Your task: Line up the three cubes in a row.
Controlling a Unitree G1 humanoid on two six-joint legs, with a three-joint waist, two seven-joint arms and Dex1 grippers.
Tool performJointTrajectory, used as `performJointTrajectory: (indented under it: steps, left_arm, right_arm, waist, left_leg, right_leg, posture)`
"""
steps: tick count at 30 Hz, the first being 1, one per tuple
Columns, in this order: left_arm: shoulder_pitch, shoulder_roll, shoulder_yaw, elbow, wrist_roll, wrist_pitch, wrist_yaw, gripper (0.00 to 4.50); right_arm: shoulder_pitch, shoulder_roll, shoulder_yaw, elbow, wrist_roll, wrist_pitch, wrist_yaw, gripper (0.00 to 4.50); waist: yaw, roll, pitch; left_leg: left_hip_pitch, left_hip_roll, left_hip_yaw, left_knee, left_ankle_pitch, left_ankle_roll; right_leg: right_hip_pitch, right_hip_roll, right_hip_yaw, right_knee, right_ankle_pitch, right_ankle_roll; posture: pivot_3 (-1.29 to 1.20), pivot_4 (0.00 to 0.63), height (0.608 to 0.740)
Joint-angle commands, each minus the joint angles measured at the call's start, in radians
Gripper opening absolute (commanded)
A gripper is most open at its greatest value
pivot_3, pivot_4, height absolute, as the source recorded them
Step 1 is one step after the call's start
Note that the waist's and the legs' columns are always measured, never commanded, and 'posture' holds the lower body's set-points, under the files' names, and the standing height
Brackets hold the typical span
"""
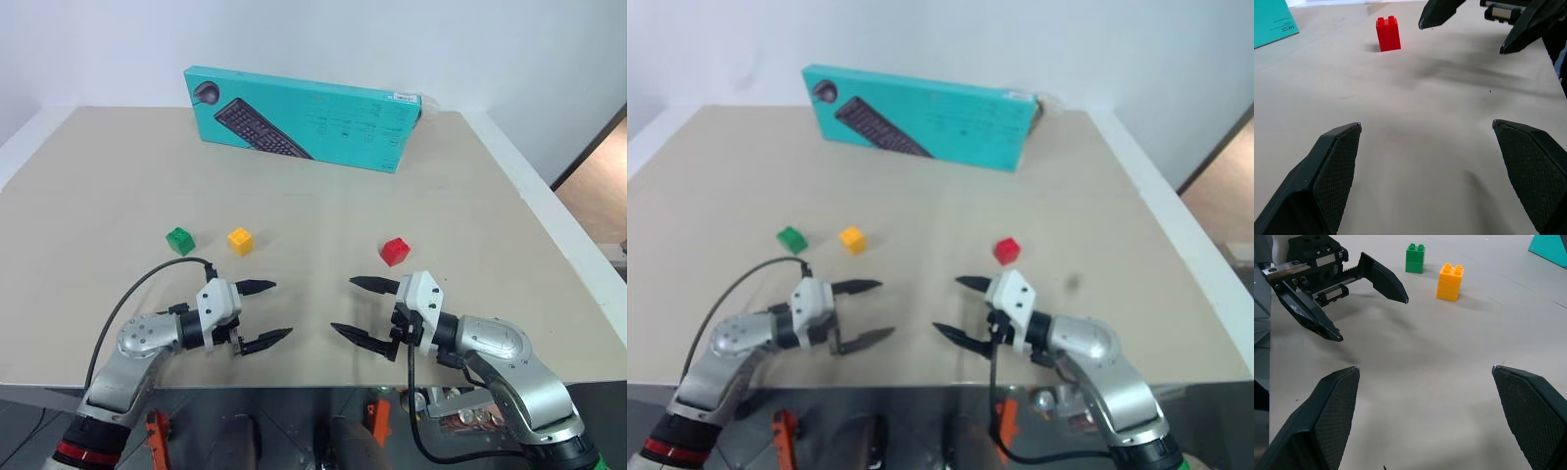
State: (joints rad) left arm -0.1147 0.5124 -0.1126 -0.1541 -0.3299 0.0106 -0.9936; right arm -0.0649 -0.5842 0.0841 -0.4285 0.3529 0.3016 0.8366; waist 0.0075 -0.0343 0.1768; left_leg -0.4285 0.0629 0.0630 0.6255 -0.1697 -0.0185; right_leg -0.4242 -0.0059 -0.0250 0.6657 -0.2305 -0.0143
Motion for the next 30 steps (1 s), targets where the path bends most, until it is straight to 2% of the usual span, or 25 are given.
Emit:
performJointTrajectory:
  steps: [1, 4, 9, 14, 23, 29, 30]
  left_arm:
    - [-0.014, -0.003, 0.004, -0.019, -0.028, 0.016, -0.011, 4.44]
    - [-0.021, -0.002, 0.0, -0.029, -0.033, 0.025, -0.019, 4.44]
    - [-0.039, -0.006, -0.009, -0.044, -0.036, 0.034, -0.025, 4.44]
    - [-0.044, -0.01, -0.017, -0.047, -0.029, 0.02, -0.034, 4.44]
    - [-0.051, -0.015, -0.023, -0.056, -0.023, 0.012, -0.037, 4.44]
    - [-0.042, -0.012, -0.017, -0.064, -0.024, 0.015, -0.026, 4.44]
    - [-0.042, -0.012, -0.018, -0.065, -0.024, 0.016, -0.025, 4.48]
  right_arm:
    - [0.001, 0.03, -0.038, -0.052, 0.041, 0.019, -0.048, 4.5]
    - [-0.032, 0.081, -0.089, -0.044, 0.033, 0.025, -0.15, 4.5]
    - [-0.159, 0.116, -0.169, 0.083, -0.041, 0.047, -0.319, 4.5]
    - [-0.247, 0.135, -0.214, 0.207, -0.055, 0.098, -0.407, 4.5]
    - [-0.297, 0.154, -0.232, 0.342, -0.01, 0.217, -0.398, 4.5]
    - [-0.299, 0.161, -0.216, 0.391, -0.024, 0.222, -0.381, 4.5]
    - [-0.307, 0.167, -0.22, 0.405, -0.027, 0.221, -0.392, 4.24]
  waist:
    - [0.0, 0.0, 0.0]
    - [0.0, 0.0, 0.0]
    - [0.0, 0.0, 0.0]
    - [0.0, 0.0, 0.0]
    - [0.0, 0.0, 0.0]
    - [-0.001, 0.0, 0.0]
    - [-0.001, 0.0, 0.0]
  left_leg:
    - [0.0, 0.0, 0.0, 0.0, 0.0, 0.0]
    - [0.0, 0.0, 0.0, 0.0, 0.0, 0.0]
    - [0.0, 0.0, 0.0, 0.002, 0.0, 0.001]
    - [0.0, 0.0, 0.002, 0.002, 0.0, 0.001]
    - [-0.001, 0.0, 0.003, 0.0, 0.0, 0.001]
    - [-0.001, 0.0, 0.003, 0.0, 0.0, 0.001]
    - [-0.001, 0.0, 0.003, 0.0, 0.0, 0.001]
  right_leg:
    - [0.0, 0.0, 0.0, 0.0, 0.0, 0.0]
    - [0.0, 0.0, 0.0, 0.0, 0.0, 0.0]
    - [0.0, 0.001, 0.001, 0.0, 0.001, 0.0]
    - [0.0, 0.001, 0.002, 0.0, 0.002, 0.001]
    - [-0.001, 0.003, 0.004, 0.0, 0.002, 0.001]
    - [-0.001, 0.004, 0.004, 0.0, 0.002, 0.001]
    - [-0.001, 0.004, 0.004, 0.0, 0.002, 0.001]
  posture:
    - [0.0, 0.15, 0.74]
    - [0.0, 0.15, 0.74]
    - [0.0, 0.15, 0.74]
    - [0.0, 0.15, 0.74]
    - [0.0, 0.15, 0.74]
    - [0.0, 0.15, 0.74]
    - [0.0, 0.15, 0.74]
